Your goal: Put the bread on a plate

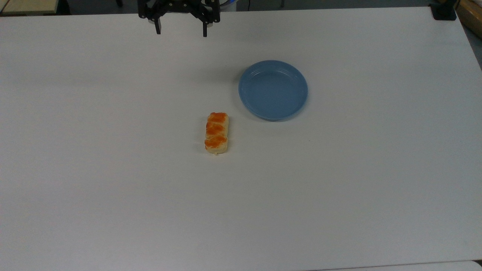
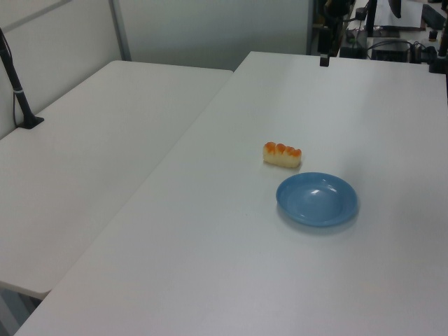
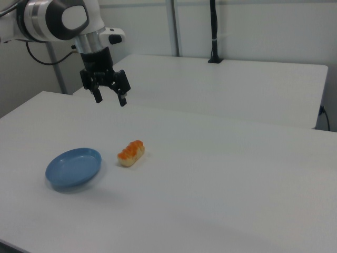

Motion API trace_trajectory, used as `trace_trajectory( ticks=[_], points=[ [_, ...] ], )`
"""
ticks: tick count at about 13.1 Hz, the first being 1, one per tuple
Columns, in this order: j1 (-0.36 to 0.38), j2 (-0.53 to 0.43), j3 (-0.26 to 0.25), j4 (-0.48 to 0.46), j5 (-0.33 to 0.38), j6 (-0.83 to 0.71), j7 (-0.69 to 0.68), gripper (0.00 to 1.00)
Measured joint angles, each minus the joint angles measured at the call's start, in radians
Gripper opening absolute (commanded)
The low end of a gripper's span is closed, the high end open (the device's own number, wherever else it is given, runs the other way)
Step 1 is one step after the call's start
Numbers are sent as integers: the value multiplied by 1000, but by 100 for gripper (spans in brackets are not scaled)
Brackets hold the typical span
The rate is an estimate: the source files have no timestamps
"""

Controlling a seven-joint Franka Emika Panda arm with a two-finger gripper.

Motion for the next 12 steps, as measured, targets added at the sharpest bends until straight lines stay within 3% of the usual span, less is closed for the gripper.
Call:
trace_trajectory(
  ticks=[12],
  points=[
    [0,23,-21,2,21,0,-39,100]
  ],
)
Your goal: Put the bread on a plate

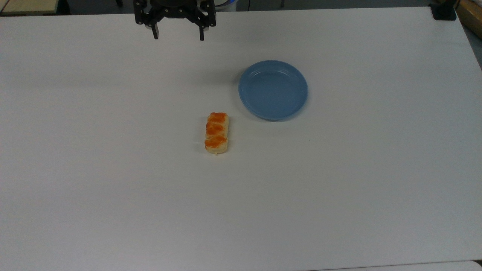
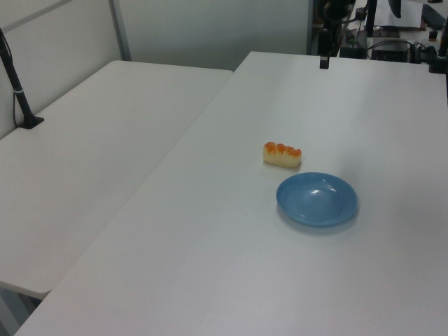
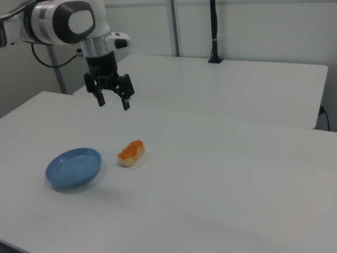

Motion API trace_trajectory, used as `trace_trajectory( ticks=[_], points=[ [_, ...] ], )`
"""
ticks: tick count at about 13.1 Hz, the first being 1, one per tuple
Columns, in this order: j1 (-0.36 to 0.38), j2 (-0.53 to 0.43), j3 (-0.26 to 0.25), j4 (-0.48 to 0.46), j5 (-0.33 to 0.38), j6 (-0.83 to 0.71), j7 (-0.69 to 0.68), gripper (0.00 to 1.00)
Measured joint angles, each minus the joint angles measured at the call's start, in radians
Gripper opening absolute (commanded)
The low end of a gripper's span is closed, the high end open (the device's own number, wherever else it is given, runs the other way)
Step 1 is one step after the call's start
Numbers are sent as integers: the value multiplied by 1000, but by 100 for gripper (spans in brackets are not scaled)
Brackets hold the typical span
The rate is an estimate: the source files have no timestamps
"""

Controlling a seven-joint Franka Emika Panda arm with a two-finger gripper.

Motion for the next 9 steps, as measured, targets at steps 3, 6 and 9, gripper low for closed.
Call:
trace_trajectory(
  ticks=[3,6,9],
  points=[
    [2,45,0,10,7,7,0,100],
    [5,132,1,21,40,106,3,100],
    [40,247,5,27,42,137,41,100]
  ],
)
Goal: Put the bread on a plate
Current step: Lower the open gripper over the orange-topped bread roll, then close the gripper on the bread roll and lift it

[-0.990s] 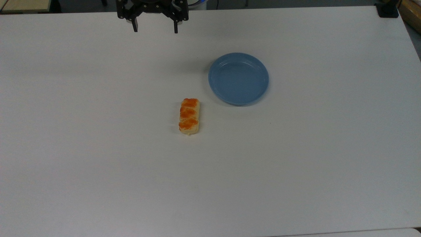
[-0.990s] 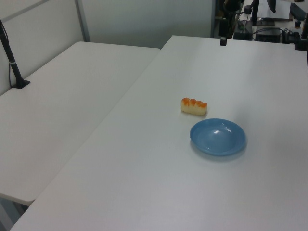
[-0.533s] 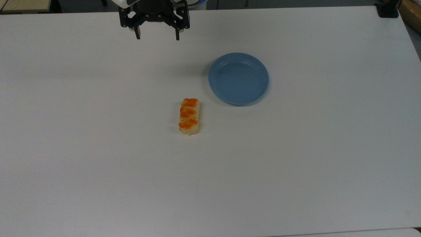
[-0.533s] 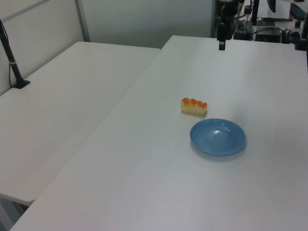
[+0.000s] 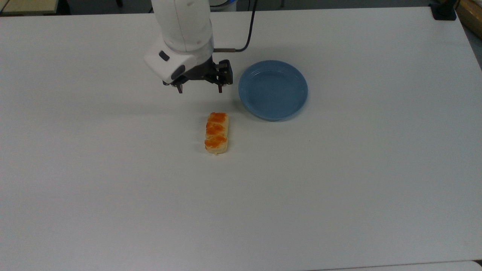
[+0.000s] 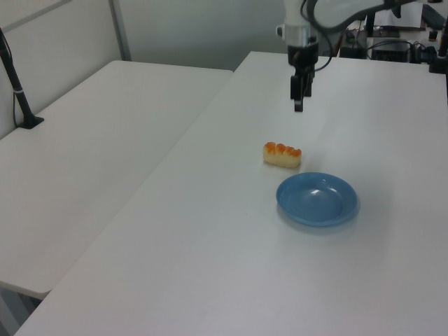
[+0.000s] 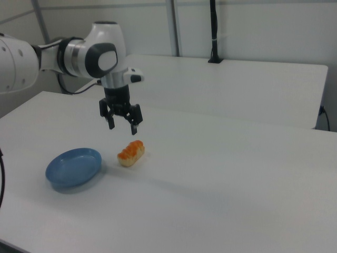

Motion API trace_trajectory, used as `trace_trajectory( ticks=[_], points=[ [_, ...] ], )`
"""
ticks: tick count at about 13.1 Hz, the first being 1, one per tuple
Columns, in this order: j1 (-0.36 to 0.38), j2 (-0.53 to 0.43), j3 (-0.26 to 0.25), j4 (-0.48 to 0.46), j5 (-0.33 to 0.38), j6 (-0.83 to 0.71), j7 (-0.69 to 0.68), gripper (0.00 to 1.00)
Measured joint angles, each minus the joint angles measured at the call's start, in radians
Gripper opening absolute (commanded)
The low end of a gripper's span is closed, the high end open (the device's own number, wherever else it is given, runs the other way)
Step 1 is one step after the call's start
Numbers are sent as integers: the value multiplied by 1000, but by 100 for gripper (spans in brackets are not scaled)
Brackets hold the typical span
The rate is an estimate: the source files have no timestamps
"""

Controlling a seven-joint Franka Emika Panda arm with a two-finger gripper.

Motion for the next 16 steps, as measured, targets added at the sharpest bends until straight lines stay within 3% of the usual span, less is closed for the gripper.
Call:
trace_trajectory(
  ticks=[3,7,11,16],
  points=[
    [32,95,3,32,0,58,61,100],
    [57,204,4,41,-52,166,64,97],
    [70,233,11,44,-83,166,65,79],
    [71,255,14,46,-113,166,65,50]
  ],
)
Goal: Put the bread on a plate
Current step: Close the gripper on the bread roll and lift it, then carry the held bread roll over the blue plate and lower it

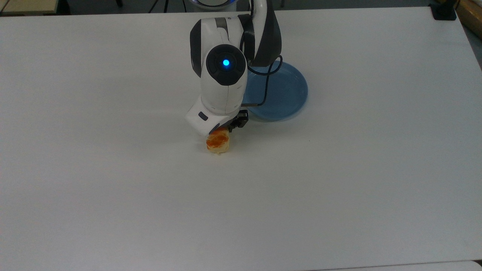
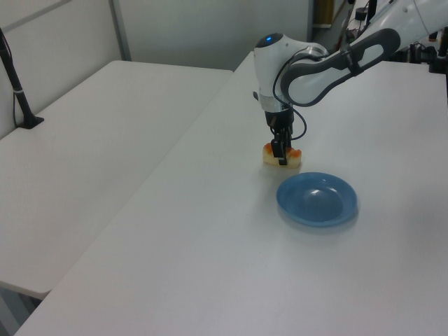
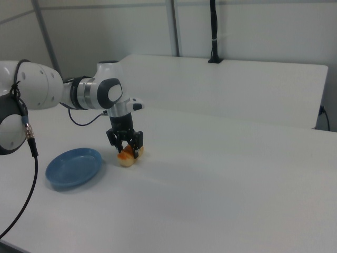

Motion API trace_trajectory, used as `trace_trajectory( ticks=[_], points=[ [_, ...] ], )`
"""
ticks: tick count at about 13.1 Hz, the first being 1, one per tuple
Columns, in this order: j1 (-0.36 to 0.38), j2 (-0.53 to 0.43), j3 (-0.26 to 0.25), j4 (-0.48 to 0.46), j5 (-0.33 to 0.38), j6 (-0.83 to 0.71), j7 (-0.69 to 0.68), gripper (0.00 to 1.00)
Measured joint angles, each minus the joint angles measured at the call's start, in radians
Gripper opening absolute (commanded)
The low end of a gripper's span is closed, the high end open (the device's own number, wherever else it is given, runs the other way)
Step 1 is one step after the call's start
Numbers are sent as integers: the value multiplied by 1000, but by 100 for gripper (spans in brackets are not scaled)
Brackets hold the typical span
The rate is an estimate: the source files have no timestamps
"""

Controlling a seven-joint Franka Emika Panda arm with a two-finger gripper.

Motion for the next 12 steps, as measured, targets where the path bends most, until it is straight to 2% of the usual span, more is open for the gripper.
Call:
trace_trajectory(
  ticks=[5,9,12],
  points=[
    [0,2,1,4,-9,0,-23,34],
    [0,1,2,9,-12,0,-38,33],
    [-3,-23,2,56,-11,-1,-38,33]
  ],
)
